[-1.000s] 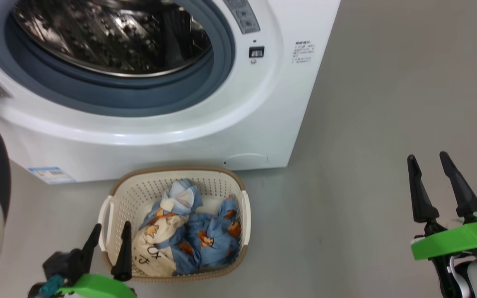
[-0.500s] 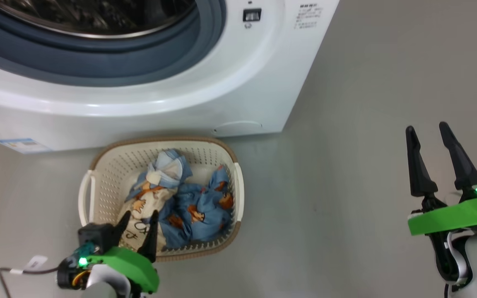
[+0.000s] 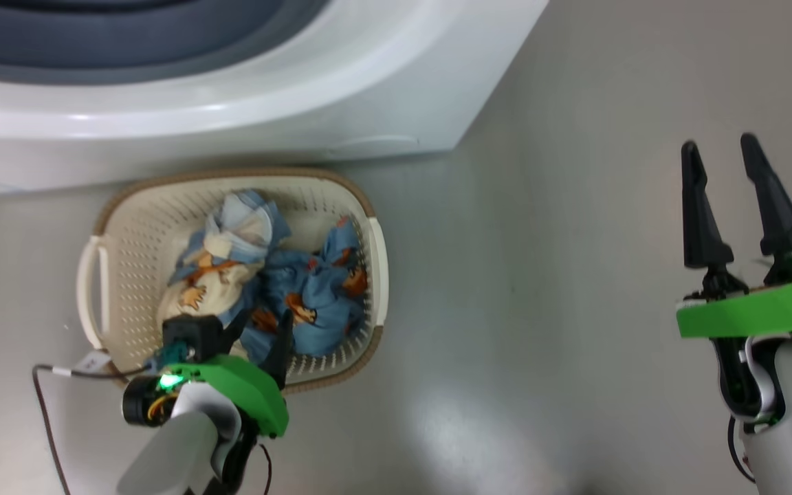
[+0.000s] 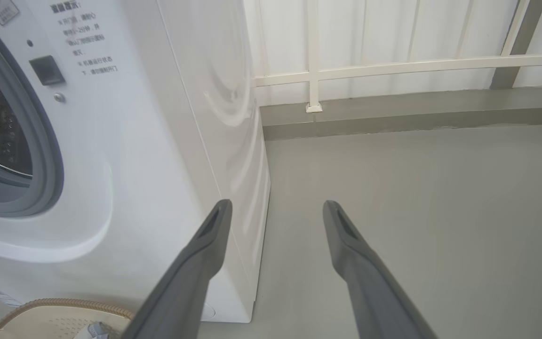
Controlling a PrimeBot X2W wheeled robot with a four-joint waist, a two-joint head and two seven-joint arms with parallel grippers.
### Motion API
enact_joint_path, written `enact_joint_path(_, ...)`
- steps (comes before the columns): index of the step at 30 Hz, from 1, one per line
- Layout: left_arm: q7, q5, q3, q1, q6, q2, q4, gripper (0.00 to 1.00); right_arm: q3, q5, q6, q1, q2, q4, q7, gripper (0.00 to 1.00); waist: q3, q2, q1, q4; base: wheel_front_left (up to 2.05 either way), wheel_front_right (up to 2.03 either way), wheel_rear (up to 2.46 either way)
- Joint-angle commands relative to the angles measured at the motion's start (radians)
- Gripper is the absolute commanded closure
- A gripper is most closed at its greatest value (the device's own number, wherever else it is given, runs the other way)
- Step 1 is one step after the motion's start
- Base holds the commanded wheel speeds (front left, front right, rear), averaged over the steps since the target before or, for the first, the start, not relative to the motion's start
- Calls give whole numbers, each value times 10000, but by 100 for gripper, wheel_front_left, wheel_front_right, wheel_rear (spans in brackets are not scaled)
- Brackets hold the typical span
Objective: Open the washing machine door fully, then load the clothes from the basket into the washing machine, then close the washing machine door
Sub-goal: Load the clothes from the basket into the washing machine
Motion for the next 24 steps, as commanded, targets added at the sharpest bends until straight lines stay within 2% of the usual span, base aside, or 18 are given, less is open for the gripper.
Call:
enact_joint_path(1,18,-165,70,-87,6,263,19,0,114,-27,52,-53,-20,-289,-90,0,656,0,-1,-236,0,0,0)
enact_joint_path(16,854,-1989,-1981,-1641,6,945,337,0,135,-70,52,-962,189,-726,-90,0,2293,0,-1,-710,0,0,0)
enact_joint_path(24,1109,-2639,-2611,-2241,6,1193,528,0,121,-66,52,-1129,286,-843,-90,0,2804,0,-1,-945,0,0,0)
